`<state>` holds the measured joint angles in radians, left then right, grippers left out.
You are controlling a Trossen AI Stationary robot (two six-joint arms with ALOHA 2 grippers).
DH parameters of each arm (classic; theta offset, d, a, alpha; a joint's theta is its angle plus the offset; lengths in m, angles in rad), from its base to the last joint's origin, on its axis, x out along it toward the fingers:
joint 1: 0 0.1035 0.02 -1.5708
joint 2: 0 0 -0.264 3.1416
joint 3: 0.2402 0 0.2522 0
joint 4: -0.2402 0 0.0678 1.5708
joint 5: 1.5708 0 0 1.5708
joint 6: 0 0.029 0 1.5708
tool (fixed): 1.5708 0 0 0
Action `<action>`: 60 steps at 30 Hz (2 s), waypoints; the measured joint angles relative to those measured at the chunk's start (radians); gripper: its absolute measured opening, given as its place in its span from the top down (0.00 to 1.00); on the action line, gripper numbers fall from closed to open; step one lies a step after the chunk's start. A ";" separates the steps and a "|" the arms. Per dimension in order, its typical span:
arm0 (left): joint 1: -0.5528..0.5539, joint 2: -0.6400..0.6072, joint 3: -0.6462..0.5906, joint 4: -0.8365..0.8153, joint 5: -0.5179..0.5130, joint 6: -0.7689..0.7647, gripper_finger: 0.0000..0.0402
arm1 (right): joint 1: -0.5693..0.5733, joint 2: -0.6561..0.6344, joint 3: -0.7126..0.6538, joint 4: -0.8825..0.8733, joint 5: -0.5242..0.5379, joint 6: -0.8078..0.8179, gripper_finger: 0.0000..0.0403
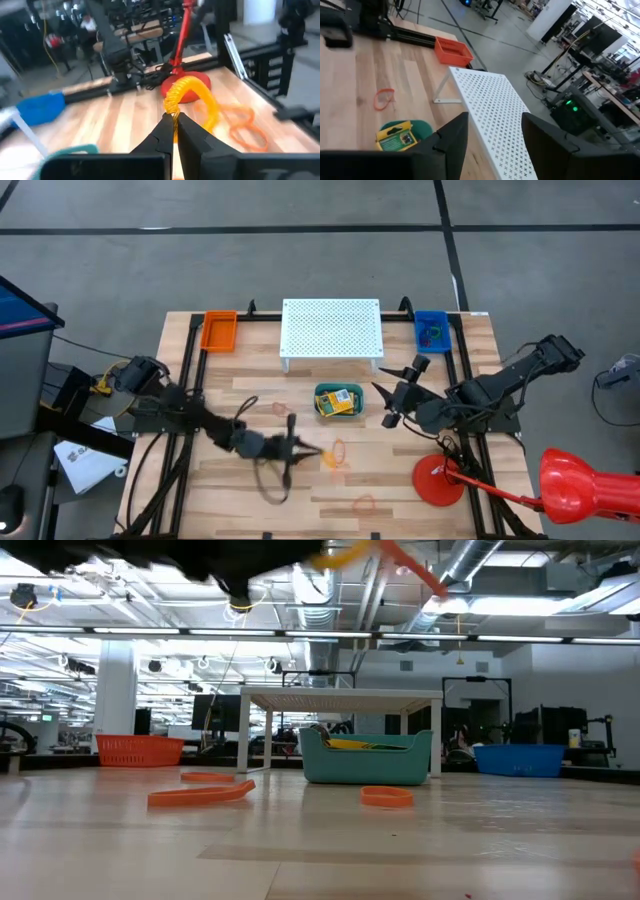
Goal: Pick & Place Office Desk Supplies
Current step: Put the yellow keychain into the blue bin
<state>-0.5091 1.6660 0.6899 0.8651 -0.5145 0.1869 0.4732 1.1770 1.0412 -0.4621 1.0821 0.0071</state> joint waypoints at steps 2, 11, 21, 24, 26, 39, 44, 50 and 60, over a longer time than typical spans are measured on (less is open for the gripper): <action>-0.034 -0.025 0.000 -0.040 -0.097 0.054 1.00 | 0.000 0.000 0.000 0.007 0.000 -0.007 0.55; -0.017 -0.076 0.000 -0.053 -0.199 0.016 0.99 | -0.013 0.000 0.000 0.102 -0.031 -0.071 0.55; 0.071 -0.076 0.000 0.456 -0.142 0.119 1.00 | 0.020 0.024 0.001 0.106 -0.103 -0.118 0.55; 0.131 -0.076 0.001 0.545 -0.027 0.065 0.99 | 0.045 0.044 0.003 0.130 -0.116 -0.185 0.55; 0.173 -0.076 0.001 0.576 0.051 0.015 0.99 | 0.074 0.070 0.000 0.130 -0.120 -0.254 0.55; 0.350 -0.076 0.001 0.618 0.271 -0.325 0.99 | 0.130 0.315 0.001 0.583 0.127 -0.864 0.55; 0.387 -0.076 0.001 0.615 0.284 -0.385 0.99 | 0.089 0.358 0.001 0.767 0.127 -1.068 0.55; 0.420 -0.076 0.001 0.613 0.306 -0.426 0.99 | 0.073 0.365 0.001 0.963 0.038 -1.256 0.55; 0.426 -0.076 0.001 0.610 0.325 -0.473 0.99 | 0.023 0.366 0.001 1.032 -0.095 -1.322 0.55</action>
<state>-0.0834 1.5898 0.6910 1.4754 -0.1897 -0.2857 0.4966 1.5429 1.0420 0.5704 0.9870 -1.3145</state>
